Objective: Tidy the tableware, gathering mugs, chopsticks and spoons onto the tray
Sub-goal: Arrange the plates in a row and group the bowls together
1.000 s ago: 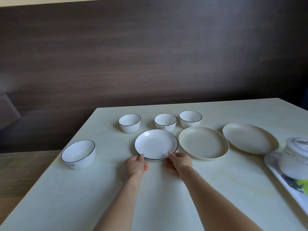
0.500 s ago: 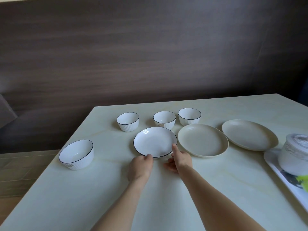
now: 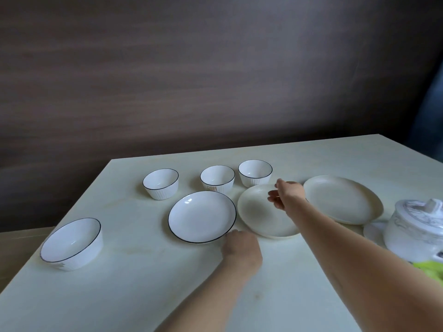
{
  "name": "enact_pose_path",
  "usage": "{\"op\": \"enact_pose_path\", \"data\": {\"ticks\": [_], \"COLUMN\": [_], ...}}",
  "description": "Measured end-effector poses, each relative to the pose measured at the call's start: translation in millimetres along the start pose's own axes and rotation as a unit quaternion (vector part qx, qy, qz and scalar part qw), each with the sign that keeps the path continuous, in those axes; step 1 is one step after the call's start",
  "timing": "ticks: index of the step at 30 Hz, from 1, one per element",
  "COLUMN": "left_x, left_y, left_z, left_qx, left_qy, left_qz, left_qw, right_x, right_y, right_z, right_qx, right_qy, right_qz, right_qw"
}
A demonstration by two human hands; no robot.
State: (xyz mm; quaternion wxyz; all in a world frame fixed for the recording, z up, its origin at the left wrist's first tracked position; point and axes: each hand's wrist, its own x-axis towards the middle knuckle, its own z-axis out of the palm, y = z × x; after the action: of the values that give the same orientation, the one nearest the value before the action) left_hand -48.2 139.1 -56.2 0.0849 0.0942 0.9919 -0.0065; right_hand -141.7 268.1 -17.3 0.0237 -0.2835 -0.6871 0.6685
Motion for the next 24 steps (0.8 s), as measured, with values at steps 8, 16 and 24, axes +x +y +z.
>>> {"op": "enact_pose_path", "data": {"ticks": [8, 16, 24], "left_x": [19.9, 19.5, 5.9], "left_y": [-3.2, -3.8, -12.2], "left_z": [-10.5, -7.0, -13.4], "left_qx": [0.096, 0.083, -0.054], "left_qy": [-0.033, -0.031, -0.026], "left_qz": [0.068, 0.062, -0.003], "left_qw": [0.993, 0.994, 0.998], "right_x": [64.4, 82.3, 17.7], "right_y": [-18.0, -20.8, -56.4], "right_z": [29.5, 37.3, -13.4], "right_qx": [-0.024, -0.012, -0.055], "right_qy": [-0.061, -0.034, -0.077], "right_qz": [0.048, 0.057, -0.032], "right_qw": [0.997, 0.998, 0.995]}}
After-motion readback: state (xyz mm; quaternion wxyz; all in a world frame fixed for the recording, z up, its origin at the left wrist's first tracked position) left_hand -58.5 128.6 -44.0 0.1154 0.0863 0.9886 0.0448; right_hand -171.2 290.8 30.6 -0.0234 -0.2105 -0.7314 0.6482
